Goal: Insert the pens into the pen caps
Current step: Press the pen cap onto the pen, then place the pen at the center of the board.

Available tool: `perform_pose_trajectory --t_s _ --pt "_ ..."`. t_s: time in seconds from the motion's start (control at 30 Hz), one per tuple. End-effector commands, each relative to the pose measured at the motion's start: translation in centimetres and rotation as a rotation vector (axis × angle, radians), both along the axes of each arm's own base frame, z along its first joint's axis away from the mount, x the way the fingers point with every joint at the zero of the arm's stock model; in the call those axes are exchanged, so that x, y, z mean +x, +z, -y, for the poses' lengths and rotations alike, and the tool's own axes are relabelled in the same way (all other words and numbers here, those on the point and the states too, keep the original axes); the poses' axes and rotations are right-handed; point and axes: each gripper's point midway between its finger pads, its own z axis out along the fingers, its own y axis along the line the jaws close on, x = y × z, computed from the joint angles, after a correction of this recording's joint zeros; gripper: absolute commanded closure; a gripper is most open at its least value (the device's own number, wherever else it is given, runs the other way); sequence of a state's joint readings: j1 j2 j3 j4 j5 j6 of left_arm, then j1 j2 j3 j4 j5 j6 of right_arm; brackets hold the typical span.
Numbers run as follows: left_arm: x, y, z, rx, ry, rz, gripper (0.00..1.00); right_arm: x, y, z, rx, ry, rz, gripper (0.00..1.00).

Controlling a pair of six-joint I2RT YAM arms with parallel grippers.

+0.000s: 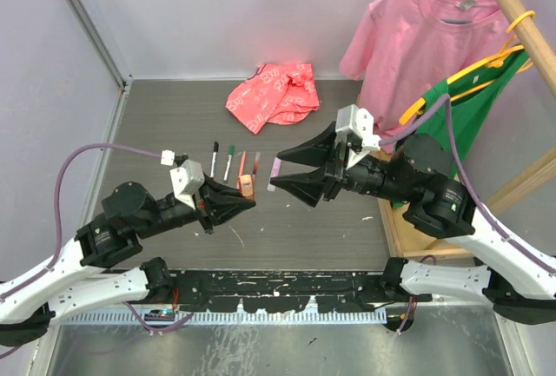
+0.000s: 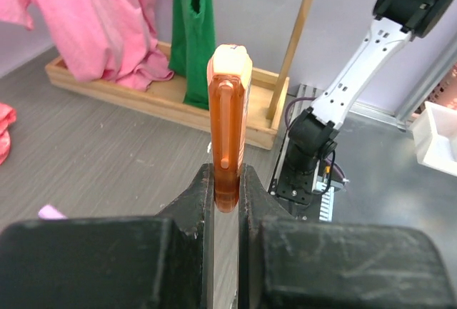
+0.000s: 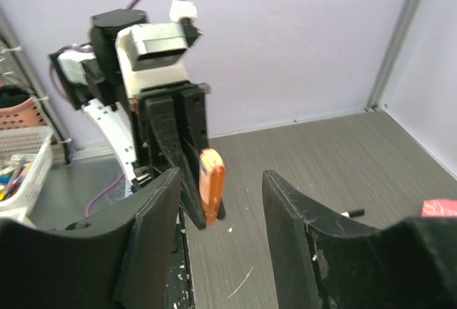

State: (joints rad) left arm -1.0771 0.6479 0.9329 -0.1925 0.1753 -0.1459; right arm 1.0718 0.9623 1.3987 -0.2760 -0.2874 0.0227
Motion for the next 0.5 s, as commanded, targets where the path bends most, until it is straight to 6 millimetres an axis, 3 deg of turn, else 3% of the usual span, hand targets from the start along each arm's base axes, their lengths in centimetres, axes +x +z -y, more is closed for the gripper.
perform_pose_trajectory --t_s 0.0,0.2,0.33,0.47 --pt "0.8 -1.0 -2.0 -0.021 0.103 -0.07 1.0 2.3 -1.1 2.0 0.058 -0.179 -0.092 0.44" --pt "0.7 -2.7 -4.1 -0.023 0.17 -0.173 1.0 4.6 -7.8 2.8 0.043 -0.335 -0.305 0.4" --pt "1.6 -4.5 -5.6 0.024 0.269 -0.249 1.0 5.7 -10.8 3.5 0.073 -0.436 -0.458 0.35" --pt "2.6 -6.2 -5.8 0.058 0.347 -0.317 1.0 7.0 -13.0 4.0 0.082 -0.538 -0.57 0.33"
